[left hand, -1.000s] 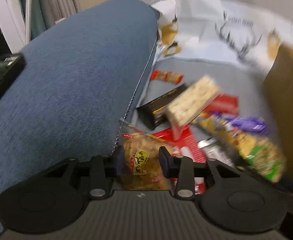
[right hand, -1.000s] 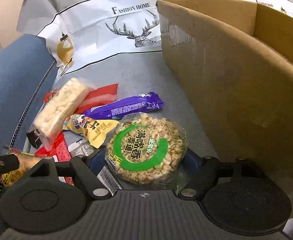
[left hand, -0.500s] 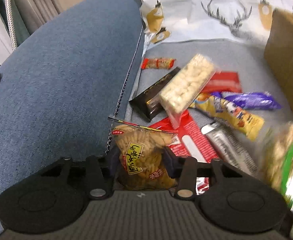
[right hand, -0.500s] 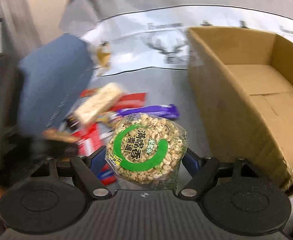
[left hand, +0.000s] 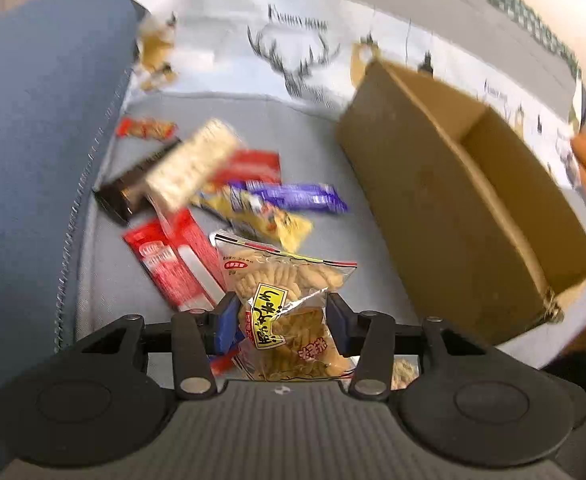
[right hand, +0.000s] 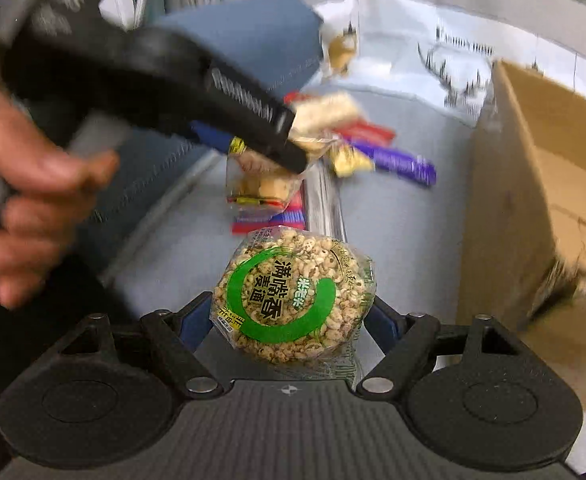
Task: Organize snacks
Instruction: 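Close left gripper on cracker bag while right gripper closes on peanut cake, then lift cracker bag with left gripper while right gripper carries peanut cake to box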
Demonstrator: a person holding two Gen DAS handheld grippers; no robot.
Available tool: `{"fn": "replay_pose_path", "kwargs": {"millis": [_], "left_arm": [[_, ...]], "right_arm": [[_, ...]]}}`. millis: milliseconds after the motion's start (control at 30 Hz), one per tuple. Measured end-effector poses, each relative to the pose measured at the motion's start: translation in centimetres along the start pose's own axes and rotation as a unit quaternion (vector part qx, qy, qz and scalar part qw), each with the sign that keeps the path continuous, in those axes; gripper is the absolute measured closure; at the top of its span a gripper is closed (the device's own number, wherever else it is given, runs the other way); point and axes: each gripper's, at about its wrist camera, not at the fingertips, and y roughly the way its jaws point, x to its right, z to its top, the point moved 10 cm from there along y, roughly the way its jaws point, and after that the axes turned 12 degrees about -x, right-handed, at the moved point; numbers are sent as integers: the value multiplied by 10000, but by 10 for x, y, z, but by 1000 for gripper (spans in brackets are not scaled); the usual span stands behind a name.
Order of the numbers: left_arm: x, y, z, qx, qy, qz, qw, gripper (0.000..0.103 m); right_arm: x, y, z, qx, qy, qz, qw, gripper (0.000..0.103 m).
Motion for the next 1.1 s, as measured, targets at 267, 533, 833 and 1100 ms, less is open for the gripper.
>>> {"fn": "replay_pose_path", "kwargs": {"millis": [267, 533, 833, 1100], "left_arm": [[-3, 29, -9, -607, 98, 393, 9973, 40], [-9, 36, -9, -697, 105, 548, 9960, 30], [-5, 41, -10, -786, 195, 530, 9953, 30], [-3, 39, -10, -702, 273, 558, 9956, 44]], "right_arm": [[23, 22, -9, -266, 496, -62, 9984, 19], [22, 31, -9, -375, 595, -36, 9975, 12], [24, 36, -5, -365, 582, -64, 9976, 10], [22, 32, -5, -281, 469, -130, 9984, 20]]}}
